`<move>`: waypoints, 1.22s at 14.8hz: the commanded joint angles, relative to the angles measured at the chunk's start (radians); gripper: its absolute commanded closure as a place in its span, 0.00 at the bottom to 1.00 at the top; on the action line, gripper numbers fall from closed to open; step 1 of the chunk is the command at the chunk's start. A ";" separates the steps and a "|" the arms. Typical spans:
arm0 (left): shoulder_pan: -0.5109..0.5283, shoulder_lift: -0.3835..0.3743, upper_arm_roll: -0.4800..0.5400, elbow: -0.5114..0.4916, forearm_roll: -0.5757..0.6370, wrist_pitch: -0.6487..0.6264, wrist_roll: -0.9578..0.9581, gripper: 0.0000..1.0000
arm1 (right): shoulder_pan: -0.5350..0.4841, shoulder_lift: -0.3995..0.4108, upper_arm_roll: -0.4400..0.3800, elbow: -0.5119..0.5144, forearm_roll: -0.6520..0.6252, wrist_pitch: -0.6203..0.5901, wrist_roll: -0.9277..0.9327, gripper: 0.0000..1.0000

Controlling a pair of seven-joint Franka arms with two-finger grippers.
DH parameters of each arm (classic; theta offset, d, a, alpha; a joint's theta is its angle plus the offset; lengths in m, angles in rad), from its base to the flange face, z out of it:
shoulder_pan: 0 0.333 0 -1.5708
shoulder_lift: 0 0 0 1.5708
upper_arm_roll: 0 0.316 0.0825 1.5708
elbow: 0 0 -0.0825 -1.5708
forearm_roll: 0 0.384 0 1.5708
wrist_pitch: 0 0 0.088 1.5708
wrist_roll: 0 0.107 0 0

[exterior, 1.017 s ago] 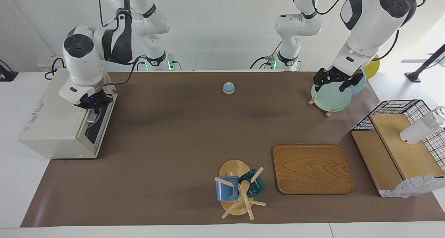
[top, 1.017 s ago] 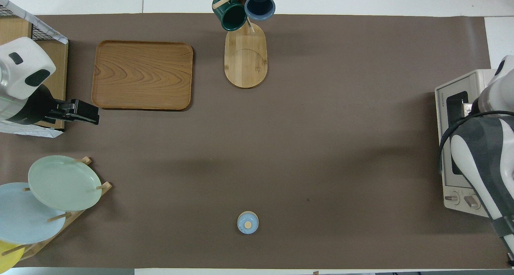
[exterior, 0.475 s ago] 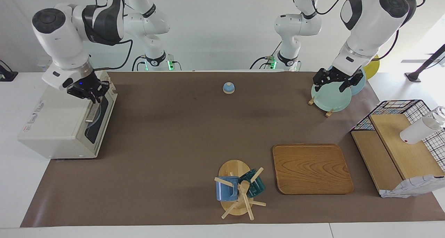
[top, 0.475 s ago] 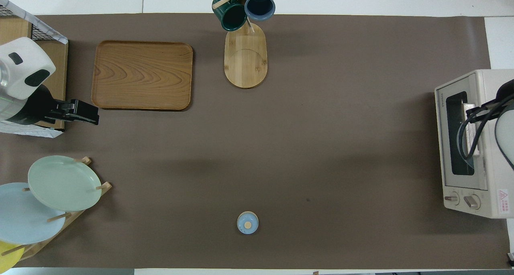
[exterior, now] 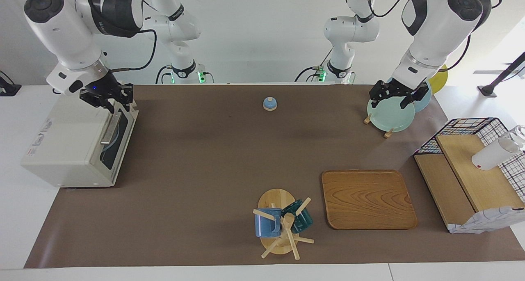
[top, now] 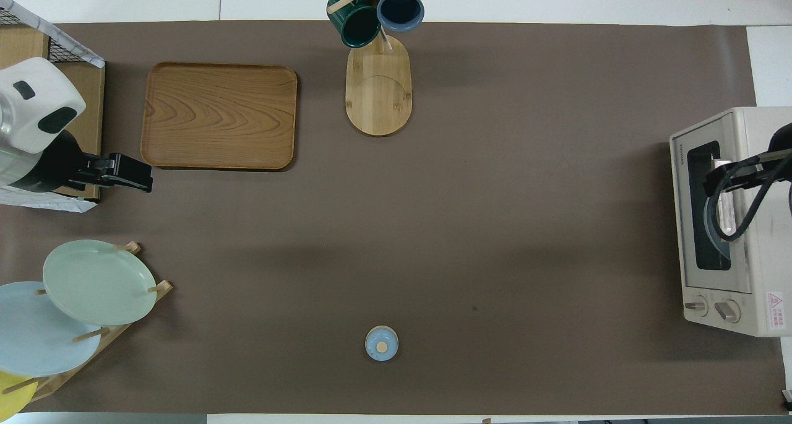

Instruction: Put eggplant into oven

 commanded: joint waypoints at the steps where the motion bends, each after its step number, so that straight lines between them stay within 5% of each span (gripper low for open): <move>1: 0.012 -0.020 -0.003 -0.017 -0.008 0.015 0.008 0.00 | -0.022 -0.003 0.003 -0.004 0.025 -0.042 0.030 0.00; 18: 0.012 -0.020 -0.003 -0.017 -0.008 0.015 0.008 0.00 | -0.016 -0.023 -0.003 -0.007 0.033 -0.010 0.057 0.00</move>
